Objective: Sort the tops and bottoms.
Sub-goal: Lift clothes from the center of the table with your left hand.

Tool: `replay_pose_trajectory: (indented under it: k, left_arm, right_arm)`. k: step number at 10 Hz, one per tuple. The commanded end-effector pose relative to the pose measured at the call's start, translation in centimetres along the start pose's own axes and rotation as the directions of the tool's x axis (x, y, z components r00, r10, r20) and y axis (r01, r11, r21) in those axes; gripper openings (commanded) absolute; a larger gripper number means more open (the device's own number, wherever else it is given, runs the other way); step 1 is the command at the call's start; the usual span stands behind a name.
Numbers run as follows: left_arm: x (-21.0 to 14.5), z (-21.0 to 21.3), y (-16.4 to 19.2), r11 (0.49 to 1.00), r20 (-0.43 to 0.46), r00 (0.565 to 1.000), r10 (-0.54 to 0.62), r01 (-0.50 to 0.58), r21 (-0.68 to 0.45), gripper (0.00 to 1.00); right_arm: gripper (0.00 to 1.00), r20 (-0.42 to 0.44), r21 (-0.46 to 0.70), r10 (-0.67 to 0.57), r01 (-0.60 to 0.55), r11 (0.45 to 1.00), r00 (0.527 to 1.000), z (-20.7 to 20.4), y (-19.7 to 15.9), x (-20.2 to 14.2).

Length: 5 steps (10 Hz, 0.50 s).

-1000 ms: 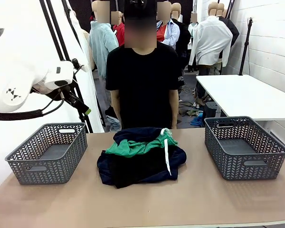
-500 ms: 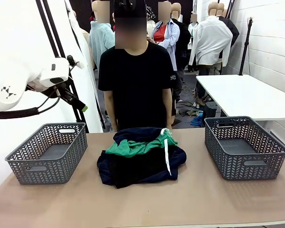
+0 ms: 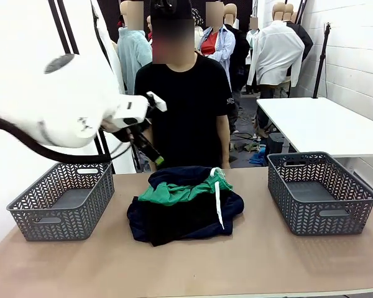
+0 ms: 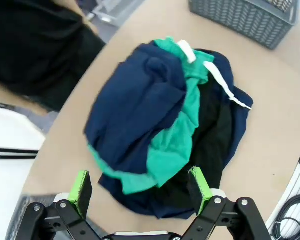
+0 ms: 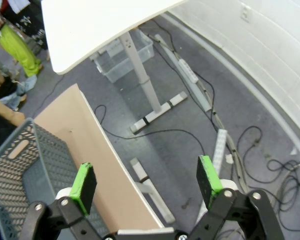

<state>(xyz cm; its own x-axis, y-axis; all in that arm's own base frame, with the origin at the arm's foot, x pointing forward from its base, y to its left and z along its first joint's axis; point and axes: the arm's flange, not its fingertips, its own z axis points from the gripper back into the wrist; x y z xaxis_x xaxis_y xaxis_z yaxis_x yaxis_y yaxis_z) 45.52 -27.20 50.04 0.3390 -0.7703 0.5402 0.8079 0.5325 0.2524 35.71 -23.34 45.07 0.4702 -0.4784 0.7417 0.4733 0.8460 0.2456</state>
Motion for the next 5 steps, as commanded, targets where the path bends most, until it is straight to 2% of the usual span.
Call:
replay_pose_trajectory:
  k: [1,2,5]
  left_arm:
    - [1.9,-2.9,2.9,0.995,-0.051,0.995,-0.085,0.083,-0.048,1.0]
    - [2.4,-4.3,3.1,0.995,-0.072,0.993,-0.096,0.096,-0.001,1.0]
    - [2.7,-6.8,2.4,0.987,-0.104,0.986,-0.131,0.12,-0.108,1.0]
  right_arm:
    - [1.0,-0.004,-0.005,-0.007,0.007,1.0,1.0,0.1,0.1,0.0]
    - [1.0,-0.004,-0.005,-0.007,0.007,1.0,1.0,0.1,0.1,0.0]
    - [1.0,-0.004,-0.005,-0.007,0.007,1.0,1.0,0.1,0.1,0.0]
